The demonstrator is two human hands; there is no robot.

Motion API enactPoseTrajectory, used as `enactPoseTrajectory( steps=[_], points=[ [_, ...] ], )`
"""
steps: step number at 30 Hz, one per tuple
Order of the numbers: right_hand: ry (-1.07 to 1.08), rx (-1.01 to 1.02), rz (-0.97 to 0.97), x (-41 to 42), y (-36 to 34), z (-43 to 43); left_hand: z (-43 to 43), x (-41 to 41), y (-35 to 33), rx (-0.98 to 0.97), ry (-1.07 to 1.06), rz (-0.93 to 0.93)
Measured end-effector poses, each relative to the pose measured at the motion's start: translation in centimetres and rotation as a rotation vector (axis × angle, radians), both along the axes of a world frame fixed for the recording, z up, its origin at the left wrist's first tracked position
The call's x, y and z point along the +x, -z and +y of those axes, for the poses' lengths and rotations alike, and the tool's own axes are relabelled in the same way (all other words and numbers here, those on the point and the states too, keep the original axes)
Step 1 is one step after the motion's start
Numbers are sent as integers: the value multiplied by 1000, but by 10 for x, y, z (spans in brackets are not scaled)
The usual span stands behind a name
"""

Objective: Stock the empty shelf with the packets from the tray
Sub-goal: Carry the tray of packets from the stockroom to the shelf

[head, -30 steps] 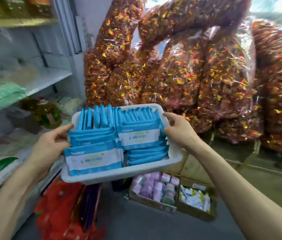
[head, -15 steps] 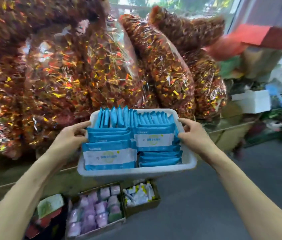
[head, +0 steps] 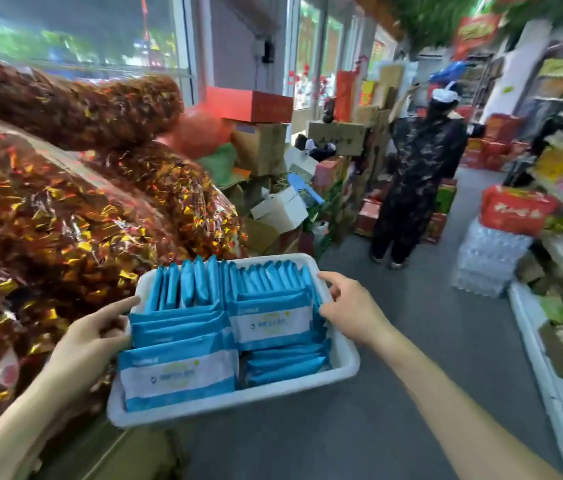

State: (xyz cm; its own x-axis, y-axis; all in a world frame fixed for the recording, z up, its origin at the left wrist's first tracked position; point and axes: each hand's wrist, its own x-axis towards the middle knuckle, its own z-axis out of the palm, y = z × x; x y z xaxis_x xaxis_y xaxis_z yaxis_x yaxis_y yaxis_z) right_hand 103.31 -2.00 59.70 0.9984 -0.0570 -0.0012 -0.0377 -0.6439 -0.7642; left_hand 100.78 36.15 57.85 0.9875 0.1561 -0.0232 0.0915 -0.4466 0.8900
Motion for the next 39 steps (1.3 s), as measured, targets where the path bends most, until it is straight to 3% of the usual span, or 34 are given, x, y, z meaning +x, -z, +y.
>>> enactPoseTrajectory(
  steps=[8,16,26,39],
  points=[
    [351,-5,-25,2,5,-85,-101,138,-19,-6,399,-39],
    [663,20,-69,1,18,-220,-281,234,-6,-38,697,29],
    [825,-7,-105,50,45,-456,-543,320,19,-60,806,46],
    [887,38,-73,201,62,-712,-810,480,21,-110,840,50]
  ],
)
